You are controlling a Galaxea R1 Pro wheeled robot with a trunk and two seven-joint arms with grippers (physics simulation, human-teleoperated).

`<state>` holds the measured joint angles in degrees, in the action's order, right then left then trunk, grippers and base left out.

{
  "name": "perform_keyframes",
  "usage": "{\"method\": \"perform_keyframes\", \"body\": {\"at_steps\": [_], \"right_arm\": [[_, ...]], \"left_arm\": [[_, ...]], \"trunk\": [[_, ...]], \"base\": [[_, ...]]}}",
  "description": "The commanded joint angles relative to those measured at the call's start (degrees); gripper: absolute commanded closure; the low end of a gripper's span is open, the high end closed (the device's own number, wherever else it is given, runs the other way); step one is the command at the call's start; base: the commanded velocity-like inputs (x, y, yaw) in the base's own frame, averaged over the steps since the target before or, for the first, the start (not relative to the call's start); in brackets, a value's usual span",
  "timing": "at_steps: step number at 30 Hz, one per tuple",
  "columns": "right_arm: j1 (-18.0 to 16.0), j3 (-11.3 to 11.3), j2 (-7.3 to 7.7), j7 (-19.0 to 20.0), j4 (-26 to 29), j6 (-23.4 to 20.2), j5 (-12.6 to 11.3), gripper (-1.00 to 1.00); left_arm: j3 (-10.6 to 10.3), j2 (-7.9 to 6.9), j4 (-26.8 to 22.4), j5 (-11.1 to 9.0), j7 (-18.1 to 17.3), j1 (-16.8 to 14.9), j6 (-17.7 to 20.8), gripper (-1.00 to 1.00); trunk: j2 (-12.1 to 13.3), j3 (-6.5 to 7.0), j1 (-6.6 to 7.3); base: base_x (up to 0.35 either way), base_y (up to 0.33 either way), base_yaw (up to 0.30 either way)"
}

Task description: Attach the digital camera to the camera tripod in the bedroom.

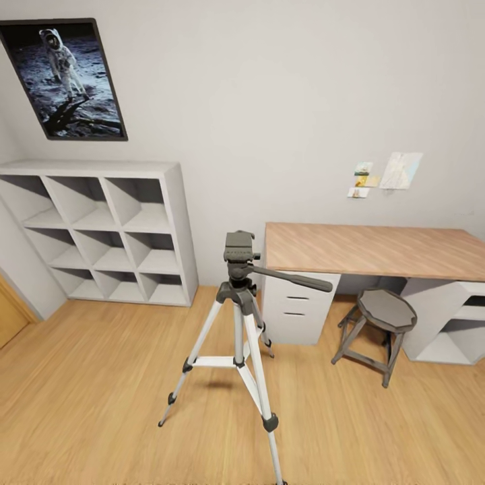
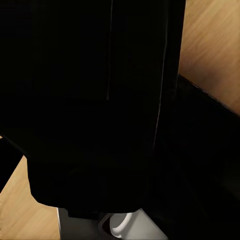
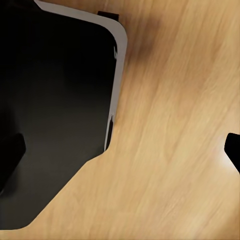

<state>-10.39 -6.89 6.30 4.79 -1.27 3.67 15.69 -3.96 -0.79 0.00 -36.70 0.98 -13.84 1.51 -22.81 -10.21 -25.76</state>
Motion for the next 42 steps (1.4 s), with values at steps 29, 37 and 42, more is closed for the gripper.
{"method": "perform_keyframes", "body": {"at_steps": [29, 37, 42], "right_arm": [[-0.1, -1.5, -0.23, -0.1, 6.8, 3.2, -0.2, -1.0], [-0.1, -1.5, -0.23, -0.2, 6.8, 3.1, -0.2, -1.0], [-0.1, -1.4, -0.29, -0.3, 6.8, 3.1, -0.2, -1.0]], "left_arm": [[-0.4, 0.08, 0.0, -0.3, 0.1, 0.0, 0.2, 1.0], [-0.4, 0.09, 0.0, -0.3, 0.1, 0.0, 0.2, 1.0], [-0.4, 0.09, 0.0, -0.3, 0.1, 0.0, 0.2, 1.0]], "trunk": [[-0.1, -2.81, -0.03], [-0.1, -3.56, -0.03], [-0.1, -4.02, -0.03]], "base": [[0.0, 0.0, 0.0], [0.0, 0.0, 0.0], [0.0, 0.0, 0.0]]}}
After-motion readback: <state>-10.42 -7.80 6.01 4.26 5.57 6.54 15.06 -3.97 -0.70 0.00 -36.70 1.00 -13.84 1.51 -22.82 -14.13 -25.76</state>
